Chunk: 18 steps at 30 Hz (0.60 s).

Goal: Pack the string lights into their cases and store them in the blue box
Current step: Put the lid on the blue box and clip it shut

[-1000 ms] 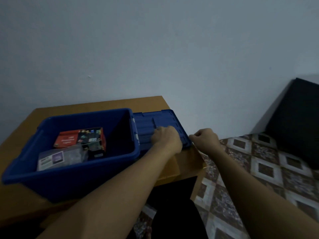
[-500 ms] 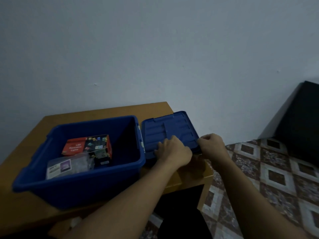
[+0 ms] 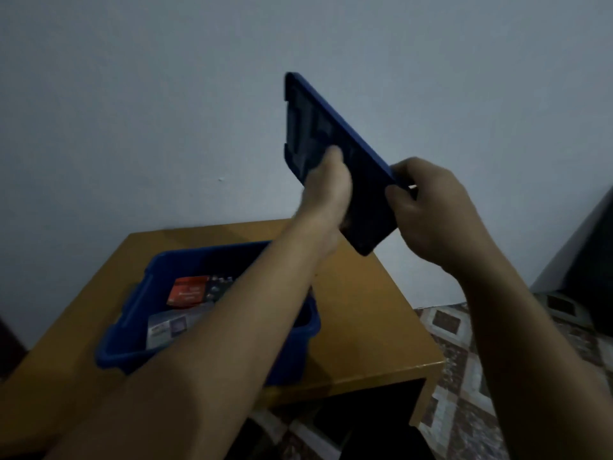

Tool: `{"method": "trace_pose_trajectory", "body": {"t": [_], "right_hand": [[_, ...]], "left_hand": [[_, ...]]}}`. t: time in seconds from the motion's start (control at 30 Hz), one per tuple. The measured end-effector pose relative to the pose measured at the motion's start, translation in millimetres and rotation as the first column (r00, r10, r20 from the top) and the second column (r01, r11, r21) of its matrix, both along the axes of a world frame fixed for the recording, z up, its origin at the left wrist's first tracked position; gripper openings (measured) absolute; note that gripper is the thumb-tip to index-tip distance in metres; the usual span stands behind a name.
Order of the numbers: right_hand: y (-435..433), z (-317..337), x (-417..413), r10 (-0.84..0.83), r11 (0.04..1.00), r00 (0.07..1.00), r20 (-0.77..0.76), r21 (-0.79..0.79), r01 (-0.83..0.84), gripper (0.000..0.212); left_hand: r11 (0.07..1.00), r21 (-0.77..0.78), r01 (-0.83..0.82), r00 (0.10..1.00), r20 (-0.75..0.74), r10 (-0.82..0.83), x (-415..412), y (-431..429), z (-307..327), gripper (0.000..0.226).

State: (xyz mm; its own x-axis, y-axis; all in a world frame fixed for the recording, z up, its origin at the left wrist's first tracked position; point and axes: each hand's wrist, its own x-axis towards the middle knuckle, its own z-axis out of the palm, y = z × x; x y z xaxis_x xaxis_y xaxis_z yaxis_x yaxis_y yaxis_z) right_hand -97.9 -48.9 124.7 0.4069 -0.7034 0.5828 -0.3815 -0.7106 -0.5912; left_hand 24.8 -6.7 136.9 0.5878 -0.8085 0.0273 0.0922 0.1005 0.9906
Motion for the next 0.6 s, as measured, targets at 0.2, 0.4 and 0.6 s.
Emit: {"method": "trace_pose_trajectory", "body": {"t": [0.2, 0.4, 0.6], "right_hand": [[24, -7, 27, 0.098, 0.971, 0.995, -0.022, -0.217, -0.101, 0.019], [46, -31, 49, 0.212, 0.897, 0.966, -0.149, -0.363, -0.252, 0.024], [63, -56, 56, 0.254, 0.887, 0.933, -0.257, -0.324, -0.33, 0.032]], "left_hand": [[0.936, -0.246, -0.253, 0.902, -0.41, 0.136, 94, 69, 29, 0.066], [0.973, -0.075, -0.216, 0.943, -0.273, 0.189, 157, 155, 12, 0.047], [0.891, 0.297, -0.344, 0.939, 0.1, 0.33, 158, 199, -10, 0.033]]}}
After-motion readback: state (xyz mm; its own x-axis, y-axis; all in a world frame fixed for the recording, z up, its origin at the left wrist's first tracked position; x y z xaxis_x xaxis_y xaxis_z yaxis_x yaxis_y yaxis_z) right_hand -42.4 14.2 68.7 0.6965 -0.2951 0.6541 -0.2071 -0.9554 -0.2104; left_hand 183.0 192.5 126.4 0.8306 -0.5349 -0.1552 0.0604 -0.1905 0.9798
